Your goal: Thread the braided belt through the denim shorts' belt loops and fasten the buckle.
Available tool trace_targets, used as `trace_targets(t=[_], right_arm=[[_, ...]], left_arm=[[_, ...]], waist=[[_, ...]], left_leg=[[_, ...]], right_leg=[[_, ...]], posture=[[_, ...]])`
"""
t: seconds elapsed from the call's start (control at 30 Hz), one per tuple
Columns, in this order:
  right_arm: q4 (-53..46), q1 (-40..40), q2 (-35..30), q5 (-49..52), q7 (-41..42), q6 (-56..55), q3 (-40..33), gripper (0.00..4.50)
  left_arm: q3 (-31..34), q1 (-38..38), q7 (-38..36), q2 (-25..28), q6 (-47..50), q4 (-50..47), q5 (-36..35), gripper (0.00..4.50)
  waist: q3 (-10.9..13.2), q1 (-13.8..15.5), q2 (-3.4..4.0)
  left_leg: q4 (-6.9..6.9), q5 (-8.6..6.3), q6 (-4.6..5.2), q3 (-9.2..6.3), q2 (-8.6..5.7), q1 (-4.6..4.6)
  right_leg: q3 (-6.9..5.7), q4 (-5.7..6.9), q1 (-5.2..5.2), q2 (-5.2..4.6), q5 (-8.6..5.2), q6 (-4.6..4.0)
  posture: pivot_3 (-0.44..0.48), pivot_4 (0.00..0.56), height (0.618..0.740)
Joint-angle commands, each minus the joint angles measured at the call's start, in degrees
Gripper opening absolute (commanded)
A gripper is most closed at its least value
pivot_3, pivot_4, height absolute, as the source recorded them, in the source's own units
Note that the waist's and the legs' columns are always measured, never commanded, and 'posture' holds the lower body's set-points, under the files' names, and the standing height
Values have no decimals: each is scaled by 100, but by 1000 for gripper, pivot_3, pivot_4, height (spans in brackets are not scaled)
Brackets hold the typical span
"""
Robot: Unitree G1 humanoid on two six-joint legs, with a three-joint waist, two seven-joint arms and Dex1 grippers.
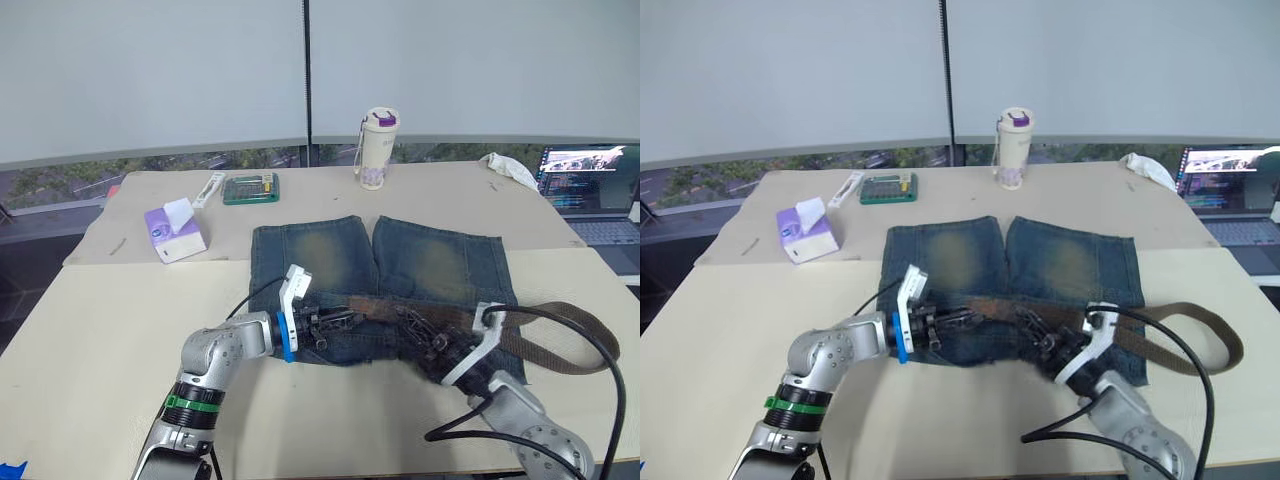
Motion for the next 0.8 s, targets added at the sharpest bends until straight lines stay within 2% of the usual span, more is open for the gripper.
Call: trace_targets(t=[0.03,0.1,0.2,0.43,0.63,0.8], right_arm=[[6,52,-308,336,-248,153,-497,0],[82,50,-415,688,-573,300,-787,0],[211,55,-601,807,-733,495,-882,0],[572,-71,-721,897,-1012,843,-793,0],[694,-539,-644,872,-1283,1135,-437,0],[1085,-1119,-438,394,-1366,1124,52,0]], left_arm=[[-427,-34,-375,275,-1299,-191,810,2757],[-608,-49,-576,389,-1977,-157,1175,3487],[-659,-81,-637,408,-2471,34,1430,4458],[-723,-14,-698,320,-2766,288,1650,4488],[-704,59,-683,224,-2723,300,1637,4488],[-535,116,-640,90,-2434,268,1434,4488]], waist=[[0,9,0],[0,10,1],[0,11,1],[0,2,1],[0,-12,2],[0,-38,2]], left_leg=[[0,0,0,0,0,0],[-3,0,0,0,2,-2],[-3,0,1,2,6,-4],[-3,-2,7,8,11,-5],[-3,-2,7,9,15,-3],[-2,-2,8,10,14,-2]], right_leg=[[0,-2,1,0,0,0],[0,-3,0,-1,0,-1],[4,-6,2,-5,0,-2],[2,-5,5,0,0,-1],[1,-3,4,8,0,-1],[1,-2,4,9,0,-1]], posture=[[0,150,740],[0,150,740],[0,150,740],[0,150,740],[0,150,740],[0,150,740]])
